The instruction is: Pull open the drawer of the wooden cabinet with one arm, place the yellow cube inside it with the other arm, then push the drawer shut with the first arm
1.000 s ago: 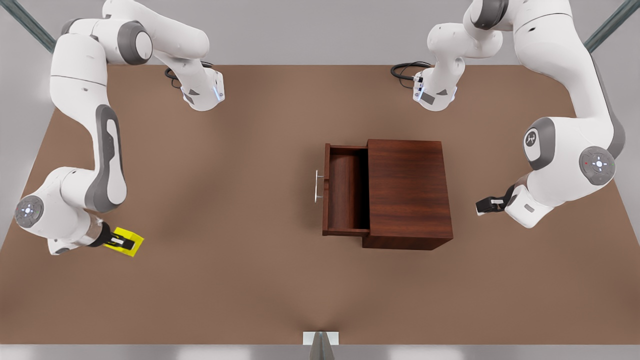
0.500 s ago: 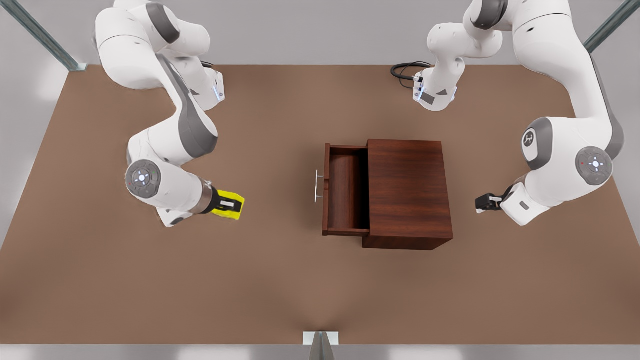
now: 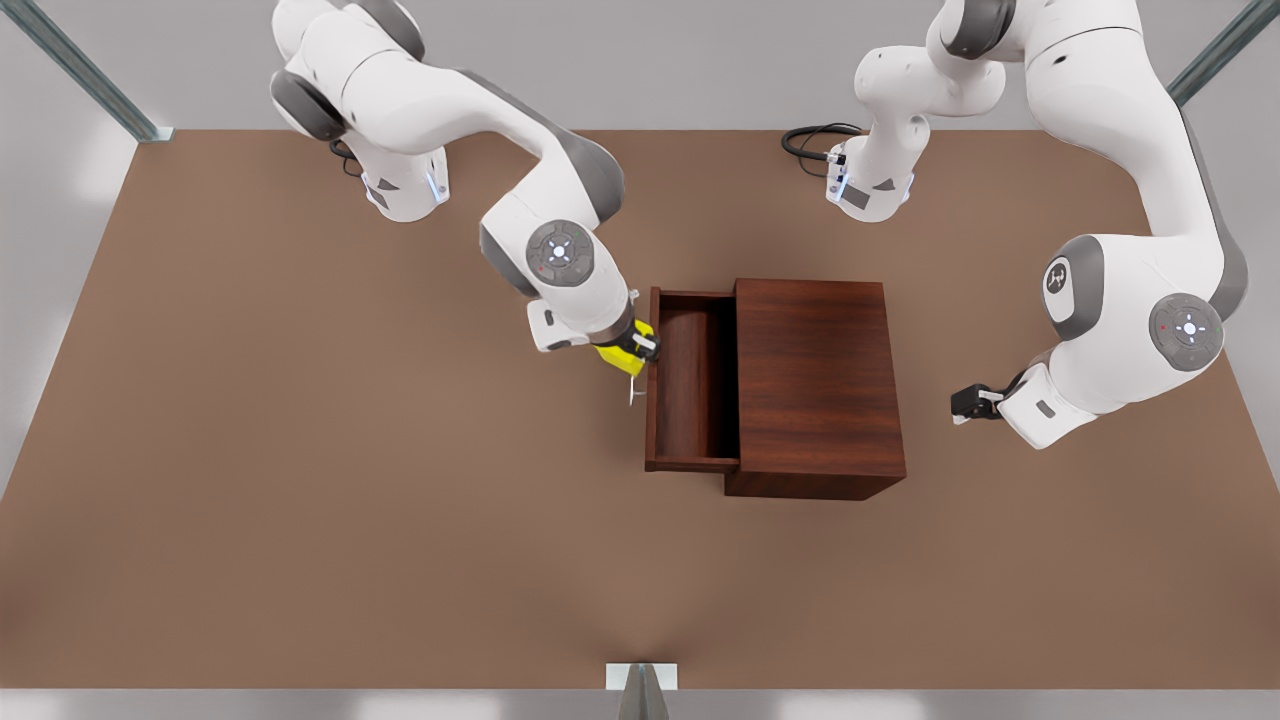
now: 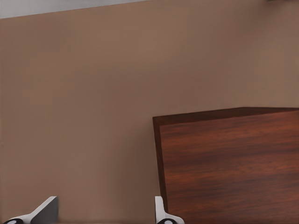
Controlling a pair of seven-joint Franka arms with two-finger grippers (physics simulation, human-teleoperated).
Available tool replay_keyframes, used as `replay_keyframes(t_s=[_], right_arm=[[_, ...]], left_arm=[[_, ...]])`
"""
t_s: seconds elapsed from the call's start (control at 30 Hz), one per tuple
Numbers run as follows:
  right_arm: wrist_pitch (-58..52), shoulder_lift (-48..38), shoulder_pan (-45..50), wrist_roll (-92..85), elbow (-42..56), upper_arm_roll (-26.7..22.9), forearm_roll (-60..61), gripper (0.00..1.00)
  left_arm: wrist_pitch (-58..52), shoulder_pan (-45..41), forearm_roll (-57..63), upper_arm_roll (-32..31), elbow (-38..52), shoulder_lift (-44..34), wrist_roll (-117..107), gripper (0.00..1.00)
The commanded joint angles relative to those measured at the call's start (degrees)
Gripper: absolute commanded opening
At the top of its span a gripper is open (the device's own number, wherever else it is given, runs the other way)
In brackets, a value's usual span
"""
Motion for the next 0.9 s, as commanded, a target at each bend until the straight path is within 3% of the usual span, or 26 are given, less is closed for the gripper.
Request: replay_keyframes(t_s=[0.0,0.27,0.43,0.53,0.57,0.6,0.7,0.73,0.83,0.87], right_arm=[[6.5,0.9,0.7,46.8,0.0,-0.1,-1.1,0.61],[15.5,5.3,4.8,56.0,0.4,-0.1,-4.0,0.62],[20.9,7.8,9.6,56.2,0.4,-5.2,-4.0,0.63],[23.2,9.1,10.2,56.3,0.4,-5.7,-5.2,0.64],[23.4,9.4,10.3,56.3,0.4,-5.8,-5.4,0.76],[23.3,9.3,10.2,56.3,0.4,-5.9,-5.4,1.00],[22.8,9.2,10.2,56.7,0.4,-6.5,-5.4,1.00],[18.9,8.5,9.3,55.1,0.6,-6.6,-5.6,1.00],[-4.2,1.0,-2.8,27.4,3.2,-7.3,-5.7,1.00],[-8.8,-1.7,-7.9,17.4,3.2,-7.2,-5.9,1.00]], left_arm=[[0.0,0.0,0.2,0.0,0.0,-0.1,2.2,1.00],[0.0,0.0,0.2,0.0,-0.1,-0.1,2.2,1.00],[0.0,0.0,0.2,0.0,-0.1,-0.1,2.3,1.00],[0.0,0.0,0.2,0.0,-0.2,-0.1,2.3,1.00],[0.0,0.0,0.2,0.0,-0.2,-0.1,2.3,1.00],[0.0,0.0,0.2,0.0,-0.3,-0.1,2.3,1.00],[0.0,0.0,0.2,0.1,-0.3,-0.1,2.3,1.00],[0.3,0.0,0.2,0.1,-0.6,-0.1,2.6,1.00],[0.4,-0.5,-0.5,-0.3,0.8,-0.1,-0.2,1.00],[-0.3,-5.1,0.4,-0.1,2.5,0.1,-7.2,1.00]])
